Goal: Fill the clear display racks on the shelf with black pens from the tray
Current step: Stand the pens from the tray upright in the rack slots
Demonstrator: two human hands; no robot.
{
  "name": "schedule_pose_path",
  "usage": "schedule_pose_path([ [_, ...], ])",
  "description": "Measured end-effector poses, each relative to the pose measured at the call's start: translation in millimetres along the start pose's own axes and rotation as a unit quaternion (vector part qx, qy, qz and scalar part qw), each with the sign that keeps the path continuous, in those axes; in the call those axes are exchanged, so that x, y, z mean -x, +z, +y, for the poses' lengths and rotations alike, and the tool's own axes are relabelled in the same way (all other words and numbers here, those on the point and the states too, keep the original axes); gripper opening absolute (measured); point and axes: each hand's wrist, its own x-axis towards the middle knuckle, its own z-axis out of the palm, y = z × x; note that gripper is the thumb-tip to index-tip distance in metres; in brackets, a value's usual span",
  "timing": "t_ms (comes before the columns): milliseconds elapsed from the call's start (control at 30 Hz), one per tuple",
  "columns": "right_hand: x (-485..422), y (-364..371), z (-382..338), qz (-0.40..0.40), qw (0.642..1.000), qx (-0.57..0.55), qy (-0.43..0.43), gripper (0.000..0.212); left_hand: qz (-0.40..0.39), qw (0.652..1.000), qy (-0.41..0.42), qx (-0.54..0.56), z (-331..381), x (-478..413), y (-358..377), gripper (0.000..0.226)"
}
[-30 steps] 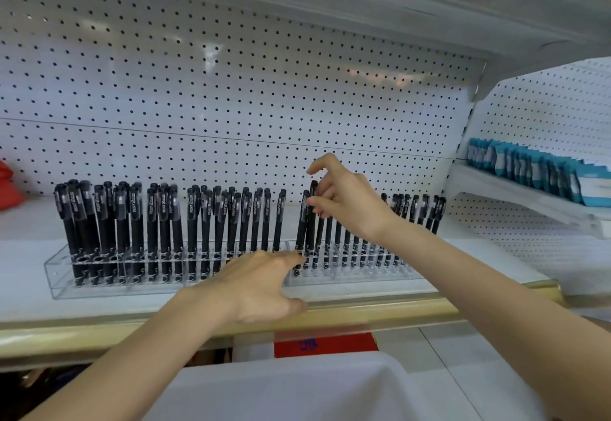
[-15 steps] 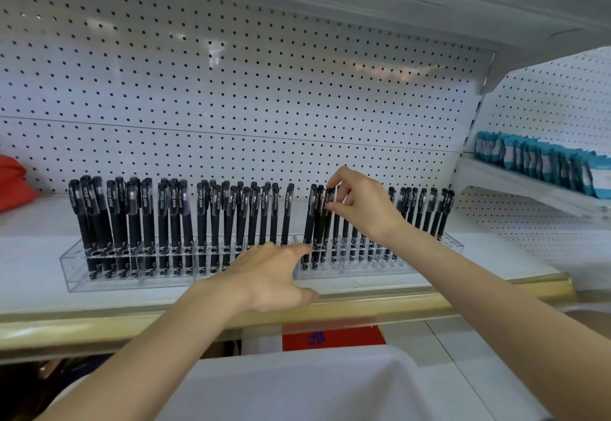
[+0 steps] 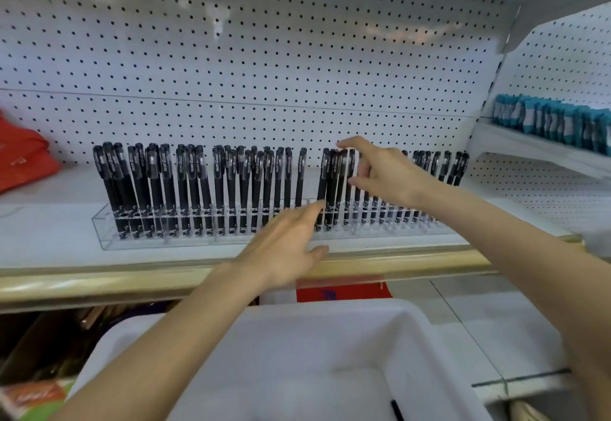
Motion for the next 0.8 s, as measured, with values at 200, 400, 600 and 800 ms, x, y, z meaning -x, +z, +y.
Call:
schedule_pose_path([
  [200, 54.2, 21.9, -28.8, 0.003, 0.997, -0.077, -0.014, 0.031, 0.051, 0.995, 0.068, -0.042, -10.7, 52.3, 1.7, 0.058],
  [400, 142.8, 114.9, -59.3, -0.291, 0.951, -0.104, 0.007, 0.03, 0.044, 0.999, 0.02, -0.013, -45.3, 117.9, 35.4, 0.05],
  [600, 184.9, 176.8, -63.8, -0.371, 0.906, -0.176, 0.101, 0.04, 0.033, 0.999, -0.017, -0.015, -67.7, 137.1, 54.5, 0.056],
  [800, 201.3, 189.8, -71.5, -0.381, 0.919, -0.083, 0.051, 0.053, 0.055, 0.998, -0.014, -0.037, -68.9, 135.9, 63.9, 0.062],
])
